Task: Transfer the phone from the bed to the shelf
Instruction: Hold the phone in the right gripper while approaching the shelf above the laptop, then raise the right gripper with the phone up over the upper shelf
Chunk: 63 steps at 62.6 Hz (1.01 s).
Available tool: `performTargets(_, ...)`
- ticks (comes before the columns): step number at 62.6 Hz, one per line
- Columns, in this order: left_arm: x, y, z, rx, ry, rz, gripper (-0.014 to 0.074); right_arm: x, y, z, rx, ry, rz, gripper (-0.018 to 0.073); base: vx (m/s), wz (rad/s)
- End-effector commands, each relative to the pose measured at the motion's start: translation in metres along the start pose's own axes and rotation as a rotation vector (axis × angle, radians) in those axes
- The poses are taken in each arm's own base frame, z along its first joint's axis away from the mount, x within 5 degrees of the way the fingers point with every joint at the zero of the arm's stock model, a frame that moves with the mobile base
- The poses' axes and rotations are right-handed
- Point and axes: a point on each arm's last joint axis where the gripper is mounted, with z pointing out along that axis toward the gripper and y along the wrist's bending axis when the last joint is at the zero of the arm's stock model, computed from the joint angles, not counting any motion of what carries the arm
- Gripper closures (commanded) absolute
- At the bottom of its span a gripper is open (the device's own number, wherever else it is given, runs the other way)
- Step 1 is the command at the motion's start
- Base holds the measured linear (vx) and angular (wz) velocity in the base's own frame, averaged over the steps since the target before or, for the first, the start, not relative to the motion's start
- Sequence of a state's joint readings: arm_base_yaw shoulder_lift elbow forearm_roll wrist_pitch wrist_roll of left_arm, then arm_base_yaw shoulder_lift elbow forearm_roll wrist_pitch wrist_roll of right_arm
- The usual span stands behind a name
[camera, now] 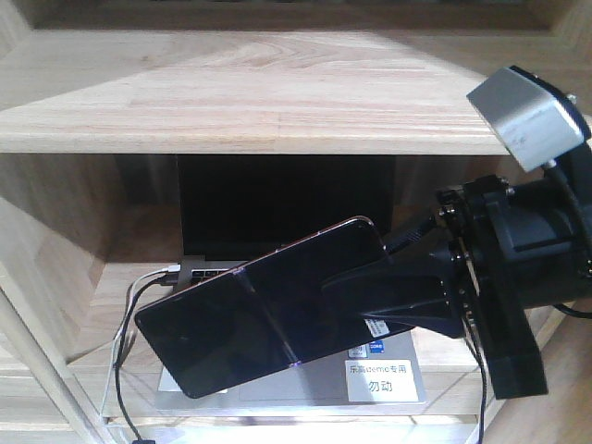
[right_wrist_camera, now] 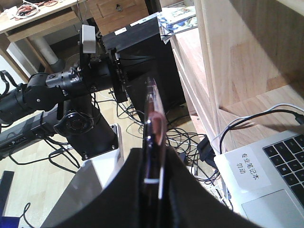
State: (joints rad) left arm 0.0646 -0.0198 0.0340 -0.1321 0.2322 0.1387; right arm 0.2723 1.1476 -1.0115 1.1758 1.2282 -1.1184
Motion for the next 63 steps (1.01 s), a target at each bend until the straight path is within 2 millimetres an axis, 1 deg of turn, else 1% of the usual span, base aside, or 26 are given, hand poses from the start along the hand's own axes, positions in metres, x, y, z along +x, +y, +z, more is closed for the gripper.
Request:
performTargets(1,-0.006,0.001,-0.001,-0.010,-0.077,-0.010,0.0596,-0.013,0.015,-0.006,-0.074,-0.081,-0.016,0.0561,0.00,0.00)
performTargets(14,-0.006,0.001,-0.001,-0.010,-0.077,-0.010,0.0596,-0.015,0.016,-0.007,-0.084,-0.100,-0.012,0.0561,0.00,0.00)
performTargets(26,-0.006,0.001,-0.001,-0.010,-0.077,-0.010,0.0596,-0.020,0.019,-0.008,-0.105,-0.150,-0.040,0.0561,0.00,0.00)
performTargets(35,-0.006,0.001,-0.001,-0.010,-0.077,-0.010,0.0596,-0.023,0.021,-0.009,-0.125,-0.192,-0.029,0.0561,0.00,0.00)
performTargets(49,-0.006,0.001,-0.001,-0.010,-0.077,-0.010,0.0596,-0.027,0.023,-0.010,-0.143,-0.223,-0.045,0.0561,0.00,0.00)
performTargets(57,-0.006,0.001,-0.001,-0.010,-0.077,-0.010,0.0596,-0.038,0.028,-0.015,-0.137,-0.235,-0.112,0.0561,0.00,0.00)
performTargets(63,-0.006,0.001,-0.001,-0.010,-0.077,-0.010,0.0596,-0.053,0.036,-0.023,-0.123,-0.262,-0.176,0.0561,0.00,0.00)
